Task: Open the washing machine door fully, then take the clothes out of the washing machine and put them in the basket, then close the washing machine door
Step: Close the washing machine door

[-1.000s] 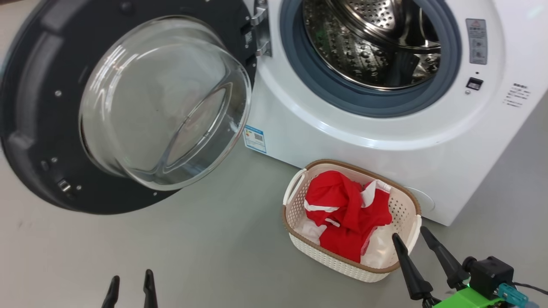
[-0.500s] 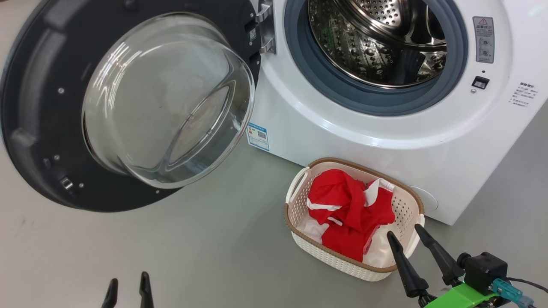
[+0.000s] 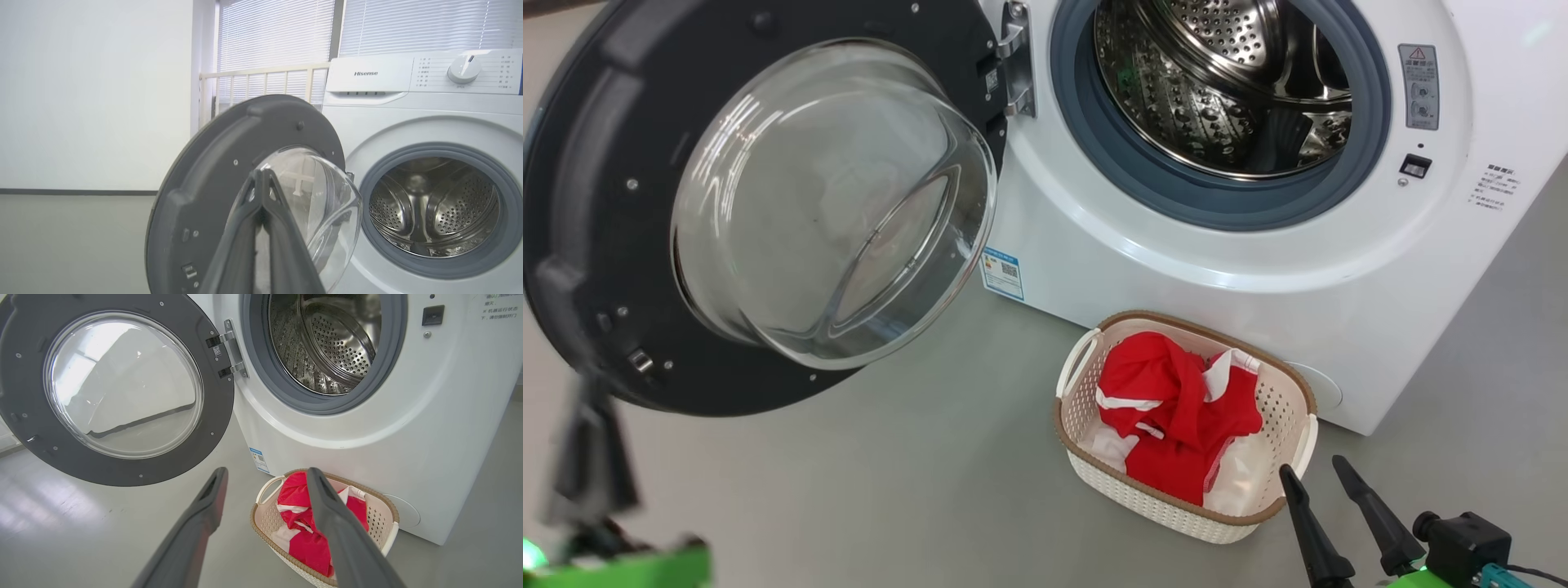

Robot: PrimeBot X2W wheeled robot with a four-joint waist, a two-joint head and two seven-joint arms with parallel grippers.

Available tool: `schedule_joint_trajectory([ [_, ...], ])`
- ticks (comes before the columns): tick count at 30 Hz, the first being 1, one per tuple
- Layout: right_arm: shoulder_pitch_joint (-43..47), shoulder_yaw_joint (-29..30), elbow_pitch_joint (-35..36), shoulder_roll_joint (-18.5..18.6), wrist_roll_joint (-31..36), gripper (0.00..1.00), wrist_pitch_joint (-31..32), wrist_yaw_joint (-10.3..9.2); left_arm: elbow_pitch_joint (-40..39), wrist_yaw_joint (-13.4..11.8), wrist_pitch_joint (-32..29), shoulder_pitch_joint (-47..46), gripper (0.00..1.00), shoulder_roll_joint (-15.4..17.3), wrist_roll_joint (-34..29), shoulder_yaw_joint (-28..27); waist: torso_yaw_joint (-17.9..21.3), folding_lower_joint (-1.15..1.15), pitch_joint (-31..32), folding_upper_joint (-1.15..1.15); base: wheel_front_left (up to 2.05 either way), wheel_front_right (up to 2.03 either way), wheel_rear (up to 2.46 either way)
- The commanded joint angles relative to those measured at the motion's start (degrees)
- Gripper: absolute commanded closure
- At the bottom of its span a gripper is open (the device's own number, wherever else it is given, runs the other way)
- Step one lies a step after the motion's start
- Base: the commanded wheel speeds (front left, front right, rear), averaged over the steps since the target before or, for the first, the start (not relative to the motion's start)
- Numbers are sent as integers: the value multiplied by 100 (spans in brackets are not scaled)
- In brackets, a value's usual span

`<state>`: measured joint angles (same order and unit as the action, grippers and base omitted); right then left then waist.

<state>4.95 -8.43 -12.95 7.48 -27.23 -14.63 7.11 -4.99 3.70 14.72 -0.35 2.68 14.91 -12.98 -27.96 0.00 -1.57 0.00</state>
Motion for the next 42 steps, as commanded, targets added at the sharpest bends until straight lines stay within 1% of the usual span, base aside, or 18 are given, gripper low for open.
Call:
schedule_joint_trajectory([
  [1, -69, -69, 180, 57, 22, 0, -37, 37, -187, 95, 28, -441, 100, 177, -1, -380, 0, 0, -58, 0, 0, 0, 0],
  [3, -66, -27, 206, 56, 43, 0, -37, 37, -129, 207, 28, -888, 100, 344, 83, -637, -6, 0, -102, 0, 0, 0, 0],
  [5, -63, -4, 218, 42, 57, 0, -37, 37, 32, 288, 28, -1341, 100, 607, 185, -870, 16, 0, -136, 0, 0, 0, 0],
  [11, -152, 23, 271, 43, 97, 0, -37, 37, 681, 370, 28, -2497, 100, 1457, 614, -1328, 129, 0, -347, 0, 0, 0, 0],
  [13, -180, 52, 288, 51, 108, 0, -37, 37, 1069, 375, 28, -2787, 100, 1779, 728, -1314, 151, 0, -423, 0, 0, 0, 0],
  [17, -236, 74, 310, 87, 129, 0, -37, 37, 1981, 377, 28, -3327, 100, 2288, 1186, -1258, 195, 0, -566, 0, 0, 0, 0],
  [18, -255, 74, 314, 96, 133, 0, -37, 37, 2255, 377, 24, -3449, 100, 2401, 1327, -1223, 208, 0, -604, 0, 0, 0, 0],
  [19, -255, 74, 314, 96, 133, 0, -37, 37, 2255, 377, 24, -3449, 100, 2401, 1327, -1223, 208, 0, -604, 0, 0, 0, 0],
  [20, -277, 73, 315, 106, 135, 0, -37, 37, 2540, 377, -23, -3568, 100, 2512, 1488, -1154, 220, 0, -638, 0, 0, 0, 0],
  [21, -322, 56, 310, 113, 143, 0, -37, 37, 3054, 378, -115, -3821, 100, 2733, 1838, -1067, 250, 0, -697, 0, 0, 0, 0],
  [22, -342, 50, 308, 112, 150, 0, -37, 37, 3320, 378, -248, -3941, 100, 2811, 2048, -1015, 259, 0, -719, 0, 0, 0, 0],
  [23, -342, 50, 308, 112, 150, 0, -37, 37, 3320, 378, -248, -3941, 100, 2811, 2048, -1015, 259, 0, -719, 0, 0, 0, 0],
  [24, -373, 28, 304, 104, 159, 0, -37, 37, 3796, 378, -549, -4166, 100, 2981, 2484, -909, 277, 0, -771, 0, 0, 0, 0],
  [25, -386, 14, 300, 102, 161, 0, -37, 37, 4063, 378, -777, -4265, 100, 3034, 2706, -860, 280, 0, -785, 0, 0, 0, 0],
  [29, -432, -14, 296, 120, 157, 0, -37, 37, 4798, 378, -1674, -4621, 100, 3165, 3582, -721, 288, 0, -866, 0, 0, 0, 0],
  [32, -457, -28, 300, 134, 148, 0, -37, 37, 5154, 378, -2216, -4748, 100, 3298, 3973, -613, 313, 0, -919, 0, 0, 0, 0],
  [37, -481, -70, 303, 155, 157, 0, -37, 37, 5369, 379, -3226, -4747, 100, 3393, 4607, -415, 353, 0, -993, 0, 0, 0, 0],
  [42, -496, -77, 309, 145, 170, 0, -37, 37, 5149, 379, -3903, -4533, 100, 3458, 5077, -224, 364, 0, -1051, 0, 0, 0, 0],
])
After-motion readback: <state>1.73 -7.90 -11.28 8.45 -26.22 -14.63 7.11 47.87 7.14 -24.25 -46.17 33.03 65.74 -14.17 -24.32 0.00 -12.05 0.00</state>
